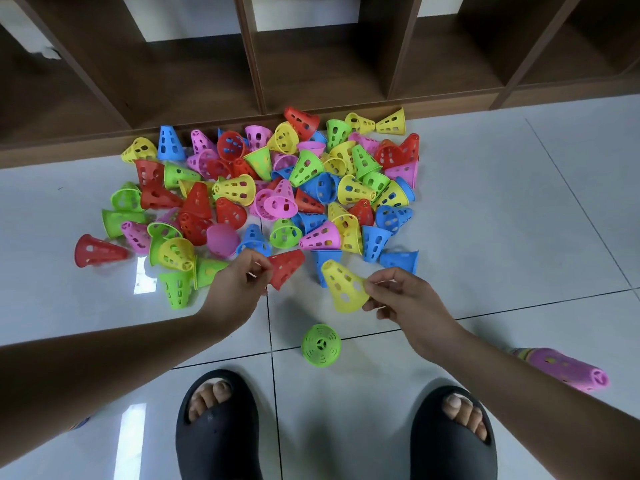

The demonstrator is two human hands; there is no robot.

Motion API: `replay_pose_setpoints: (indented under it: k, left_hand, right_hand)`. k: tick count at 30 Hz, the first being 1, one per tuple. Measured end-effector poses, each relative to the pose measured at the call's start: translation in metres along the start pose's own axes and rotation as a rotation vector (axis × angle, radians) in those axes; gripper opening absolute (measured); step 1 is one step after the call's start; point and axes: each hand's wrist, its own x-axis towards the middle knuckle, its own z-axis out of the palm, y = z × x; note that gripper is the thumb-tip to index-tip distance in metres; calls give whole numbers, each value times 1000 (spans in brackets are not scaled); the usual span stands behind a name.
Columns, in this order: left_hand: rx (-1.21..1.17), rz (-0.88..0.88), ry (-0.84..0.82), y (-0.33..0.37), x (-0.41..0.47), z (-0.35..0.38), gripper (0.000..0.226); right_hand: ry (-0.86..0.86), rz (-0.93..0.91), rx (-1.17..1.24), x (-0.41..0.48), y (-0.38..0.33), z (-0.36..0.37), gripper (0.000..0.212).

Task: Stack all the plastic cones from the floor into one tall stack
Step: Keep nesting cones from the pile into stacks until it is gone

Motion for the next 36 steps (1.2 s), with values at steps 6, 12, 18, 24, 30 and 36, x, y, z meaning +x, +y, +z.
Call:
replay_pose_setpoints:
  k: [6,12,18,24,30,36]
  left_hand:
    - [-141,-68,-88,8,0,8,20]
    - [-255,-76,-159,21,-8,11,29]
    - [-360,-72,-310,44,-18,11,27]
    - [-292,24,-474,39,-31,15,25]
    - [-35,127,-527,31,-50,18,22]
    - [189,104,-533,16,-44,15,19]
  right_hand:
    - [-339,147,-36,-8,17,4,22]
    - [-322,139,-242,-8,37,8,12]
    - [-246,138,-275,-7,46,15,14]
    - [-18,129,-317,6,40,-1,9]
    - [403,-124,-668,21,31,-37,24]
    - [358,-32,-674,34,32,-57,36]
